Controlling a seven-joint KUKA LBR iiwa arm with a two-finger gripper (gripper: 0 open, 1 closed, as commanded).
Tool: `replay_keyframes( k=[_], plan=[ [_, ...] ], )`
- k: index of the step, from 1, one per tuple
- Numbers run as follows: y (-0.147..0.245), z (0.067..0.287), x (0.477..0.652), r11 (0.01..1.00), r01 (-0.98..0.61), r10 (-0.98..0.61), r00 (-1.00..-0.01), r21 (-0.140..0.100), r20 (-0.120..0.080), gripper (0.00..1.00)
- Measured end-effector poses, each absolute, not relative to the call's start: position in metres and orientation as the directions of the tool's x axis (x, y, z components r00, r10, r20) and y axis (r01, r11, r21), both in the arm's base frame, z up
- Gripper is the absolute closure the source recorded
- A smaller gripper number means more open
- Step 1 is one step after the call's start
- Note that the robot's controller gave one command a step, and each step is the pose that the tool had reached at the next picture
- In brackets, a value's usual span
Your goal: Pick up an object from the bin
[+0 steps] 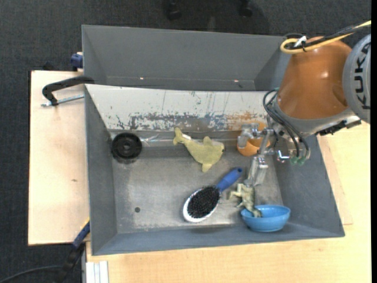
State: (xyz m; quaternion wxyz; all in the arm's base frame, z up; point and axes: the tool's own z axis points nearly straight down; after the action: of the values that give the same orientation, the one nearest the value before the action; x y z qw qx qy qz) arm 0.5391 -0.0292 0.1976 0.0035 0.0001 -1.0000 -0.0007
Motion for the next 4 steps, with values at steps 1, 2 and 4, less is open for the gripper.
replay_keyframes(
  k=[1, 2, 4],
  plan=[
    [-0.001, 0.066, 0.510, 0.997, -0.073, -0.073, -0.997, 0.003, 0.008, 0.00],
    [-0.002, 0.071, 0.513, 0.997, -0.073, -0.073, -0.997, 0.001, -0.002, 1.00],
    [0.002, 0.239, 0.520, 0.977, -0.212, -0.212, -0.977, 0.000, -0.005, 0.00]
  ],
)
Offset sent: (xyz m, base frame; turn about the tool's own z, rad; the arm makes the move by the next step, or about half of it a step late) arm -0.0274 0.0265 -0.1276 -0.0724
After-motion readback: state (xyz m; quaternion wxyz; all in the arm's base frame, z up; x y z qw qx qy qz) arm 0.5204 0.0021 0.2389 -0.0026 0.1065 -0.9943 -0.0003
